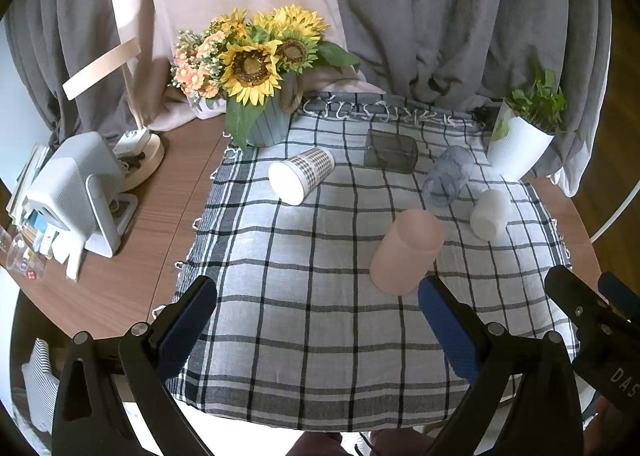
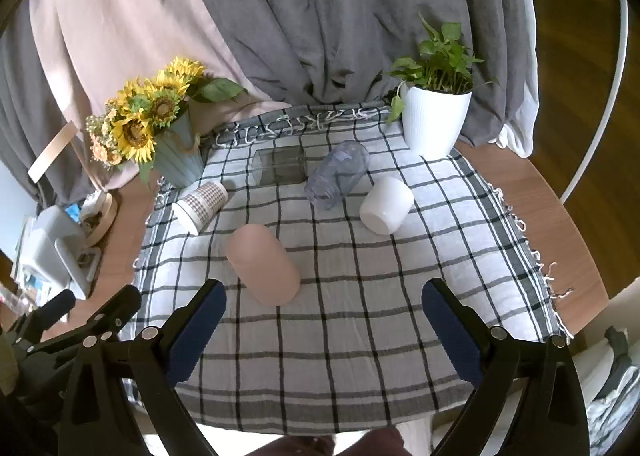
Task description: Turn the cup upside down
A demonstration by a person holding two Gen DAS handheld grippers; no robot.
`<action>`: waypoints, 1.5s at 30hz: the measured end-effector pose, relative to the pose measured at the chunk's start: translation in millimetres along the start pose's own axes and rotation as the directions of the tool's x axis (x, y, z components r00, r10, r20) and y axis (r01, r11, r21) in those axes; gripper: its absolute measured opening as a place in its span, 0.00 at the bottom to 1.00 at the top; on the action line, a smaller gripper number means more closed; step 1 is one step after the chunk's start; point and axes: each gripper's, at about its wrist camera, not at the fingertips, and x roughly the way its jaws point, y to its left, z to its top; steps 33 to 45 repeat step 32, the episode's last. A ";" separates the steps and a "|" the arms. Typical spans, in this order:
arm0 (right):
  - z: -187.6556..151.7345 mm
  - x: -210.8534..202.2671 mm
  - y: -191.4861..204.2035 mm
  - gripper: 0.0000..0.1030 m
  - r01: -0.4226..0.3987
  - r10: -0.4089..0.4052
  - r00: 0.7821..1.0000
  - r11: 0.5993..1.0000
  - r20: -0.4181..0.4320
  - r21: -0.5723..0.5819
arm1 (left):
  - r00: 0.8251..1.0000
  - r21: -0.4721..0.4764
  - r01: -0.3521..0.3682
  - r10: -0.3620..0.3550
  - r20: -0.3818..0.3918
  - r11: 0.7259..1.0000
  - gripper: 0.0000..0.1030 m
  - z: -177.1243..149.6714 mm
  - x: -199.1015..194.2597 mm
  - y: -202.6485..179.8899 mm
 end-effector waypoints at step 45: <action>-4.0 0.9 -5.0 0.96 0.003 -0.003 1.000 1.000 -0.011 -0.002 | 1.000 -0.001 0.001 -0.001 -0.001 1.000 1.00 -0.3 -0.2 0.1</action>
